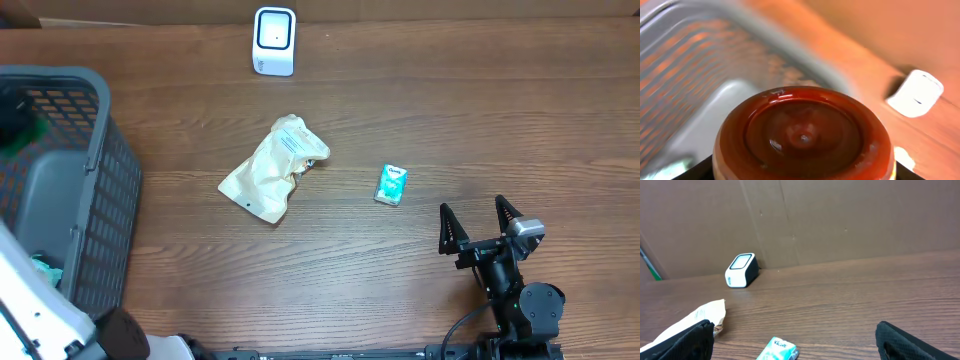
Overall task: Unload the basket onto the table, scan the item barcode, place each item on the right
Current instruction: 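Lift the brown-lidded jar out and carry it toward the scanner, then release the jar beside the beige bag and withdraw left gripper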
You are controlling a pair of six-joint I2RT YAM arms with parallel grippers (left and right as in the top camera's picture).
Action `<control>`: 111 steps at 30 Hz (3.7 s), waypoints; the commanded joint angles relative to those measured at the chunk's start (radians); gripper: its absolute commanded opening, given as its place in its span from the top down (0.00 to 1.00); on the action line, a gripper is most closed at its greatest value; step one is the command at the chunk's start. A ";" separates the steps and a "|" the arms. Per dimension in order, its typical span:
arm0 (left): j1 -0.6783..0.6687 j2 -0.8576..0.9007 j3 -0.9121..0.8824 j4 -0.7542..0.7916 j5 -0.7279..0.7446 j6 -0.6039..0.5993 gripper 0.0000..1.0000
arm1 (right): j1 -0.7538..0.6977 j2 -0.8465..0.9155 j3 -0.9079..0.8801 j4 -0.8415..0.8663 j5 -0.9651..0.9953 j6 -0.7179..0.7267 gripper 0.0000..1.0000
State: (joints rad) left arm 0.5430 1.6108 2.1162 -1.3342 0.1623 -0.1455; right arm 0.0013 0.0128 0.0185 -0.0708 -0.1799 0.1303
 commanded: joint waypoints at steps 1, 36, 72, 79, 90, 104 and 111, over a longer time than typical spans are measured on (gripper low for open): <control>-0.196 -0.063 0.052 -0.005 -0.043 -0.017 0.52 | -0.003 -0.006 -0.010 0.005 -0.005 0.000 0.00; -1.231 0.118 -1.170 1.474 -0.529 -0.284 0.43 | -0.003 -0.006 -0.010 0.005 -0.005 0.000 0.00; -1.217 0.089 -1.132 1.646 -0.371 -0.107 0.00 | -0.003 -0.006 -0.010 0.005 -0.005 0.000 0.00; -1.134 -0.149 -0.975 1.268 -0.294 -0.132 0.00 | -0.003 -0.006 -0.010 0.005 -0.005 0.000 0.00; -0.879 -0.401 -0.559 0.546 -0.268 -0.131 0.00 | -0.003 -0.006 -0.010 0.005 -0.005 0.000 0.00; -0.087 -0.520 -0.437 0.154 -0.323 -0.277 0.00 | -0.003 -0.006 -0.010 0.006 -0.005 0.000 0.00; 0.206 -0.364 -0.460 0.101 -0.315 -0.297 0.01 | -0.003 -0.006 -0.010 0.005 -0.005 0.000 0.00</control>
State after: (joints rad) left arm 0.6811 1.1740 1.6707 -1.2182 -0.1535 -0.4168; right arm 0.0013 0.0128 0.0185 -0.0708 -0.1802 0.1307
